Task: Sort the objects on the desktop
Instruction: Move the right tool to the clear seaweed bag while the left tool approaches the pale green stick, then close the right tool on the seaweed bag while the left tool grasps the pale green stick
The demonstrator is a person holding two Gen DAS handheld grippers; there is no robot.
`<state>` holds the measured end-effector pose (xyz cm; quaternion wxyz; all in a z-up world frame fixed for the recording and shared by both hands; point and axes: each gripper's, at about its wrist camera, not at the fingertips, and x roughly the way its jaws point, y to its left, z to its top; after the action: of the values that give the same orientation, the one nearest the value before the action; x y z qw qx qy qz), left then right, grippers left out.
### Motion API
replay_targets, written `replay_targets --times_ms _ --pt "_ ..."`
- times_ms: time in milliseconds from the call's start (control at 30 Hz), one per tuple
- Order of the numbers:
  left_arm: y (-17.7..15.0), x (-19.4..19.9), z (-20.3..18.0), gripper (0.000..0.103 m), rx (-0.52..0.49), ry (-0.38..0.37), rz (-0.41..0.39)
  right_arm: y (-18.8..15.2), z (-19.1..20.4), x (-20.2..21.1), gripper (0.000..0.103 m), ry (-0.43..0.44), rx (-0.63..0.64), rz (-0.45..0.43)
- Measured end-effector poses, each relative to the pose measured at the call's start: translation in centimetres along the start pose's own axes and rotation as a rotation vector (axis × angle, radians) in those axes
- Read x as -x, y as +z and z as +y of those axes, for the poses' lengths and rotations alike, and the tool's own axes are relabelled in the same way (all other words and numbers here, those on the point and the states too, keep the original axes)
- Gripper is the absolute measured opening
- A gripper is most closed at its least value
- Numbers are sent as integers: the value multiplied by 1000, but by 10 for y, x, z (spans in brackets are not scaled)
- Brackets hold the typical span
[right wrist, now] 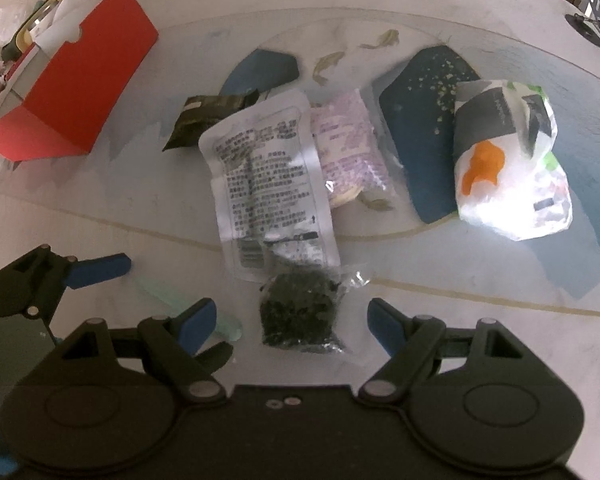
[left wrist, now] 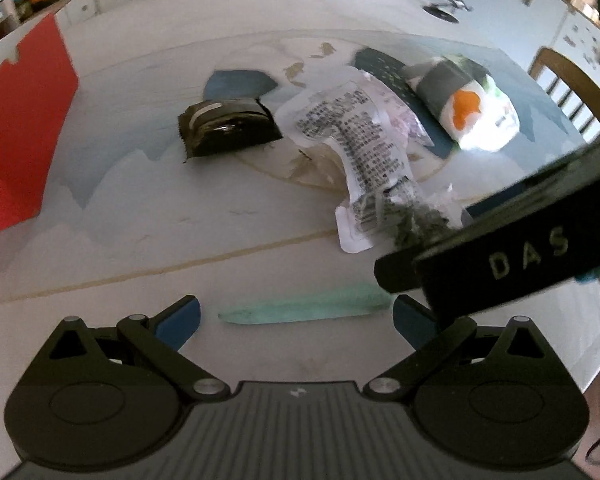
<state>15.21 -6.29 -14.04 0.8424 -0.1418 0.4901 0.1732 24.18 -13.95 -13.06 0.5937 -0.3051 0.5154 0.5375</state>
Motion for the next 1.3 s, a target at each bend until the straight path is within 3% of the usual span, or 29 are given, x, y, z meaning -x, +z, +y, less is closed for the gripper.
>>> replay_targets --times_ms 400,567,733,867,1167,1267,1300 --pt "-3 -5 -14 103 3 70 -29 0 -2 -5 80 -19 9 4" --pt "-1 -6 -14 103 18 79 -33 -2 -4 -2 67 -46 12 -8" --pt "-1 -7 -14 102 24 83 -32 -6 -4 -2 48 -65 19 -19" --pt "-1 -6 -13 100 22 90 -37 -9 -5 -3 45 -64 22 -18" --pt "1 -1 -9 80 -7 79 -64 -12 -4 -3 42 -64 37 -11" --pt "1 3 -11 59 -48 61 -74 -12 -4 -3 42 -66 41 -9" --pt "1 4 -12 43 -63 55 -78 -12 -4 -3 42 -65 41 -8"
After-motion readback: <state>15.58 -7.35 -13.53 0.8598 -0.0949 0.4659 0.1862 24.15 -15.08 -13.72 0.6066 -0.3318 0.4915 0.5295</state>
